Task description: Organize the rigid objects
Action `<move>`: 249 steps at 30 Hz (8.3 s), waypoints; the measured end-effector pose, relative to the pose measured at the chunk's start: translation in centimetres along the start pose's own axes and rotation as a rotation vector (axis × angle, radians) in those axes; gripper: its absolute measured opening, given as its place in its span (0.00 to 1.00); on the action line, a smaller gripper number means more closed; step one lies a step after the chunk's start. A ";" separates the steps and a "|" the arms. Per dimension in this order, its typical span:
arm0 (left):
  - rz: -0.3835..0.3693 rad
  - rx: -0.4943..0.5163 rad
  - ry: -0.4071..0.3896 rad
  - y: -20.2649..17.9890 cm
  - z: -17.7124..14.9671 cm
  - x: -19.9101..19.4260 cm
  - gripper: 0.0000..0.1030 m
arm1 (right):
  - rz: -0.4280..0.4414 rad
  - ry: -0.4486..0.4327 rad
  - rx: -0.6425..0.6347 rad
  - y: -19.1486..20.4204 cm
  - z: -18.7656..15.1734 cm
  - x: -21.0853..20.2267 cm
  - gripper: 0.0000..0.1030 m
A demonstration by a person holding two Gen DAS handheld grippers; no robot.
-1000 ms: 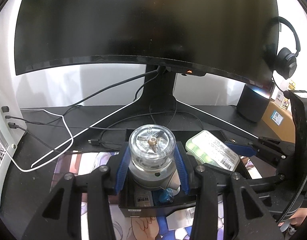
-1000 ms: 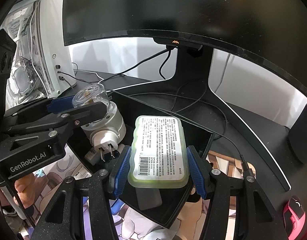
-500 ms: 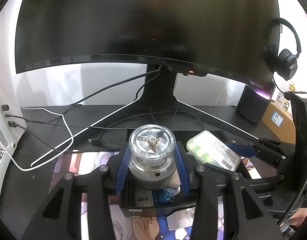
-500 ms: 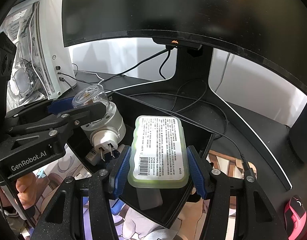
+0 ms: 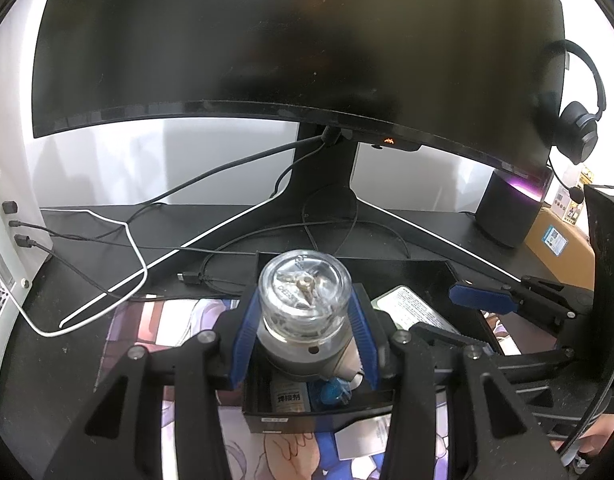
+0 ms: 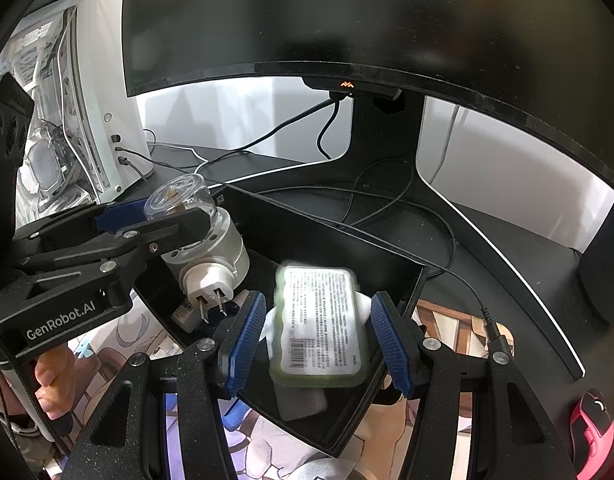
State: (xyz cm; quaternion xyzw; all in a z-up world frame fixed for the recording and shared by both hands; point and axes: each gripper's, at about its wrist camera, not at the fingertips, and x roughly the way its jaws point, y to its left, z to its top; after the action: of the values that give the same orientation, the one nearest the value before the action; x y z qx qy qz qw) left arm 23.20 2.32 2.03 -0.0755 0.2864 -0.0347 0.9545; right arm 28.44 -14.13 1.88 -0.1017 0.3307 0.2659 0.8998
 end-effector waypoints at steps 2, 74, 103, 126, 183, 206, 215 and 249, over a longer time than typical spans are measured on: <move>-0.006 0.004 -0.022 0.0 0.1 -0.4 0.44 | 0.000 -0.001 0.004 -0.1 0.0 -0.1 0.54; -0.065 0.154 0.185 -5.1 -7.0 -2.3 0.45 | 0.030 0.166 -0.034 -1.2 -10.0 -3.0 0.64; -0.070 0.082 0.121 -1.1 -9.3 -9.4 0.44 | 0.072 0.055 -0.139 3.2 -9.3 -7.6 0.57; -0.078 0.110 -0.011 -2.1 -6.0 -12.2 0.44 | 0.069 -0.156 -0.181 4.6 -6.7 -13.6 0.57; -0.046 -0.009 0.021 -0.5 0.5 -0.3 0.42 | -0.004 -0.072 0.019 -1.0 1.3 -0.5 0.57; -0.011 0.028 -0.021 -0.6 -0.2 -2.2 0.59 | 0.019 -0.047 0.007 -0.4 0.5 -1.1 0.67; 0.004 0.039 -0.069 -0.8 -1.1 -5.5 0.60 | 0.012 -0.108 -0.001 0.3 -0.5 -4.2 0.68; 0.109 -0.001 -0.183 0.7 -9.6 -11.5 0.77 | -0.072 -0.294 0.079 1.1 -11.3 -11.5 0.88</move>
State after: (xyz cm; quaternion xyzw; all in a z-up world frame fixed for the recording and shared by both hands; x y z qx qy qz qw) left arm 8.30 3.08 0.19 -0.0632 0.2019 0.0245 0.9771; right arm 14.37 -22.05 0.72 -0.0383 0.2019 0.2324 0.9507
